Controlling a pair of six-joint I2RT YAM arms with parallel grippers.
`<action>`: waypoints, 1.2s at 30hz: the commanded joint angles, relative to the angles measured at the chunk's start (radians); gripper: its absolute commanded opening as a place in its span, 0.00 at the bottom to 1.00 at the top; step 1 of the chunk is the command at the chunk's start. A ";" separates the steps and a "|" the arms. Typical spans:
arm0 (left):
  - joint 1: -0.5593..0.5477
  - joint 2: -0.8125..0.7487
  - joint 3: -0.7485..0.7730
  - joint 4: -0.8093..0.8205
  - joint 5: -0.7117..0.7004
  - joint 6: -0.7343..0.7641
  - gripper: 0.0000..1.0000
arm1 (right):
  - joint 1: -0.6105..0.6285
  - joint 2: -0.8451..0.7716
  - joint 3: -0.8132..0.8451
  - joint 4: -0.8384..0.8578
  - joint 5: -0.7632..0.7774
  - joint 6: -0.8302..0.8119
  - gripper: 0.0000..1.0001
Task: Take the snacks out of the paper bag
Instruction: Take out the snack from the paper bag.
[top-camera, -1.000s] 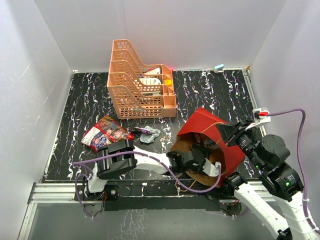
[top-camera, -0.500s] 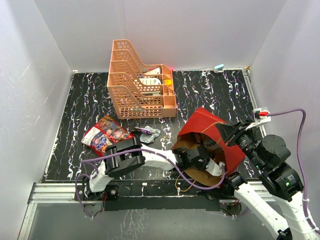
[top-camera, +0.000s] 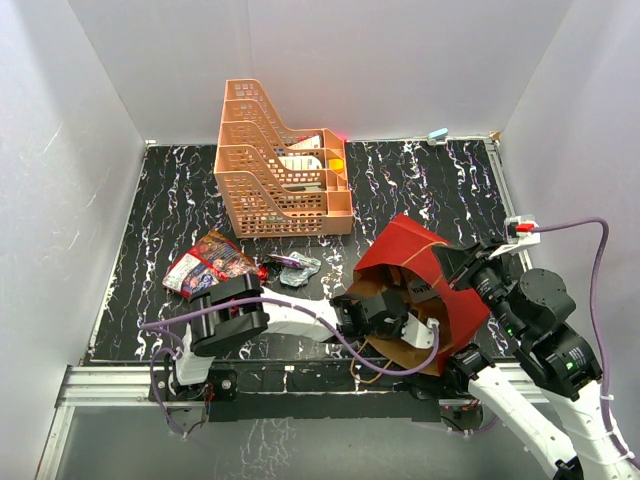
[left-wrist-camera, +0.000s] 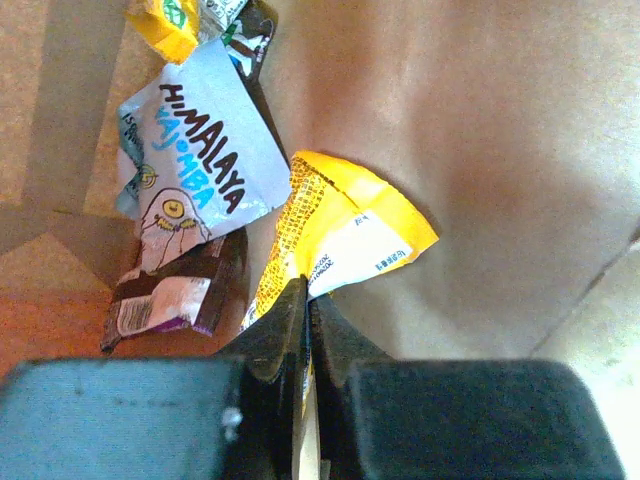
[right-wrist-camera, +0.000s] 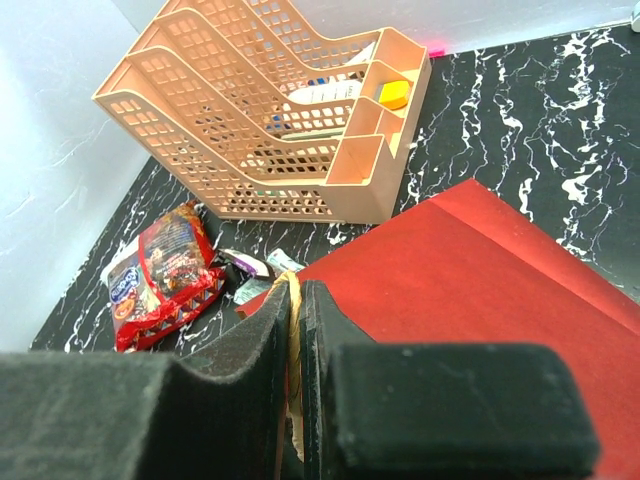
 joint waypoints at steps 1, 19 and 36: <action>-0.016 -0.126 -0.034 -0.023 -0.025 -0.064 0.00 | 0.004 -0.027 -0.008 0.070 0.047 -0.003 0.10; -0.066 -0.787 -0.316 -0.217 -0.037 -0.632 0.00 | 0.002 -0.075 -0.066 0.059 0.110 -0.012 0.09; 0.399 -0.950 -0.383 -0.614 -0.444 -1.367 0.00 | 0.002 -0.095 -0.089 0.068 0.102 -0.018 0.09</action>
